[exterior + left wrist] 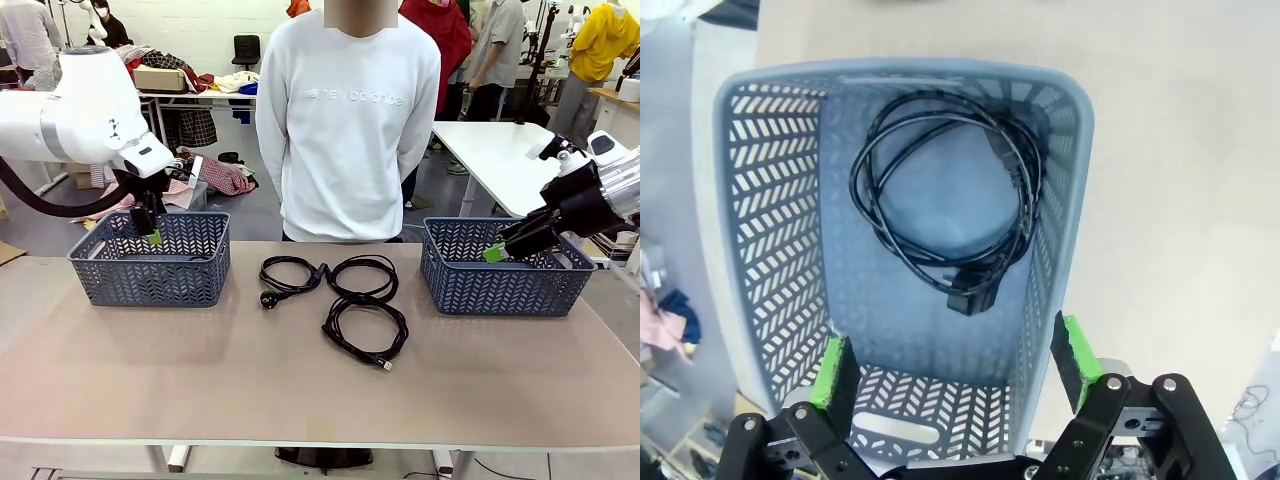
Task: Organize the cables according to human instructions.
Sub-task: Pick up a bundle of cables and place it in the basket indicated by the human.
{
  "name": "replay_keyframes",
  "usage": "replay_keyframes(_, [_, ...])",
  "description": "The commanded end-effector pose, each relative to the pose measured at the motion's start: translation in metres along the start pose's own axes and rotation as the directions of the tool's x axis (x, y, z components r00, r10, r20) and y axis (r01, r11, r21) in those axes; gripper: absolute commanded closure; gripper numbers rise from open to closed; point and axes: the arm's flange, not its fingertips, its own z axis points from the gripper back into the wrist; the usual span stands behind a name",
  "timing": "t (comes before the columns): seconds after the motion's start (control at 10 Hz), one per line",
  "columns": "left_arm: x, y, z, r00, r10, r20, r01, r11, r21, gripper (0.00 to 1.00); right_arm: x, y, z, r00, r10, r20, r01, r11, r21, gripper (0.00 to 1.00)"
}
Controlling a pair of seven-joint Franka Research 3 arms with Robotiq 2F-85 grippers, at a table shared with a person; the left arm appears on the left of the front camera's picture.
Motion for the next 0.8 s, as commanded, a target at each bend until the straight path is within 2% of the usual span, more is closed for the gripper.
replay_keyframes(0.0, [0.012, -0.013, 0.014, 0.996, 0.050, 0.074, -0.051, 0.999, 0.014, 0.00, 0.000, -0.003, -0.001, 1.000, 0.017, 0.017, -0.018, 1.000, 0.014, 0.00])
replay_keyframes(0.3, [0.025, -0.049, 0.030, 0.979, 0.089, 0.184, -0.091, 0.996, 0.002, 0.00, 0.000, -0.003, -0.001, 1.000, 0.017, 0.017, -0.018, 1.000, 0.014, 0.00])
replay_keyframes(0.7, [0.038, -0.110, 0.035, 0.933, 0.126, 0.337, -0.092, 0.989, -0.115, 0.00, 0.000, -0.003, -0.001, 1.000, 0.017, 0.017, -0.018, 1.000, 0.014, 0.00])
